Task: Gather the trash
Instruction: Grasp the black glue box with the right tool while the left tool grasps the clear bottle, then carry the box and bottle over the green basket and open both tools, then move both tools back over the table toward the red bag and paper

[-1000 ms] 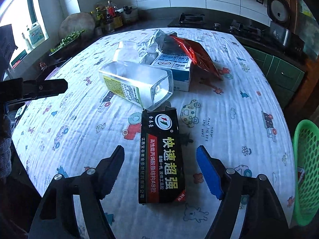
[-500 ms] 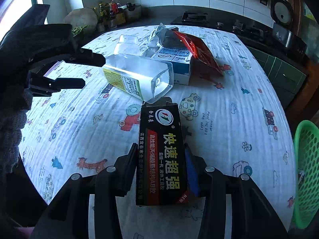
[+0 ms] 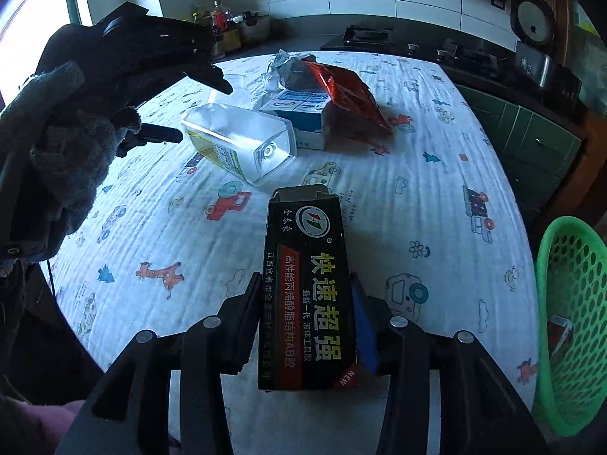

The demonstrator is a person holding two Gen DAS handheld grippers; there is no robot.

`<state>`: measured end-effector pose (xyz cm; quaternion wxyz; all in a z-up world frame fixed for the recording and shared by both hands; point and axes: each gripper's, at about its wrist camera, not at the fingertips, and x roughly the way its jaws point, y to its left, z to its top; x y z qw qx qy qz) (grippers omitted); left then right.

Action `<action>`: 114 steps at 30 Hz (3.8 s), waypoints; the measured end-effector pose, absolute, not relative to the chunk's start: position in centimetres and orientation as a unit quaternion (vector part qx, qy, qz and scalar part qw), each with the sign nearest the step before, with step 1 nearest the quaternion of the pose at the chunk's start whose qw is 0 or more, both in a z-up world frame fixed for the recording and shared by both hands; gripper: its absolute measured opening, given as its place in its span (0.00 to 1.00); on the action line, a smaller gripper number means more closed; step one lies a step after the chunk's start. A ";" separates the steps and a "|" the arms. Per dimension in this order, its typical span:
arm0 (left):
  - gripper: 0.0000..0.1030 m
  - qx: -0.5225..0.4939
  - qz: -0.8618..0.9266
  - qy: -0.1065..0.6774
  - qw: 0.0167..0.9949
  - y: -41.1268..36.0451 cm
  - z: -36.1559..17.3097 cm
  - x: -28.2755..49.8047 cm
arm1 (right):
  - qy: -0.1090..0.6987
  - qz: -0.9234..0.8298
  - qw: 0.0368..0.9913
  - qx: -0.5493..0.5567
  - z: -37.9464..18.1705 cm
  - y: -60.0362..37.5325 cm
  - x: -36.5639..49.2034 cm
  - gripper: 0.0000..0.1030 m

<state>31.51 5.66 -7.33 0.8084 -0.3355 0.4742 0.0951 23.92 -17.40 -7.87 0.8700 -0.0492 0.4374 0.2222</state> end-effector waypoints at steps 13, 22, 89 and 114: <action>0.80 -0.354 0.214 0.494 0.765 3.6 -9.9 33.2 | 0.435 0.233 0.870 -0.022 -8.3 -20.3 23.8 0.42; 0.75 -0.320 0.229 0.495 0.775 3.1 -9.7 33.8 | 0.433 0.230 0.871 -0.014 -8.2 -20.7 23.5 0.42; 0.56 0.017 -0.362 0.485 0.796 -32.6 -3.7 30.8 | 0.397 -0.111 0.896 0.167 -7.5 -49.2 19.5 0.57; 0.64 0.041 -0.346 0.464 0.815 -31.8 -4.3 29.5 | 0.382 -0.106 0.901 0.175 -6.5 -47.8 17.0 0.61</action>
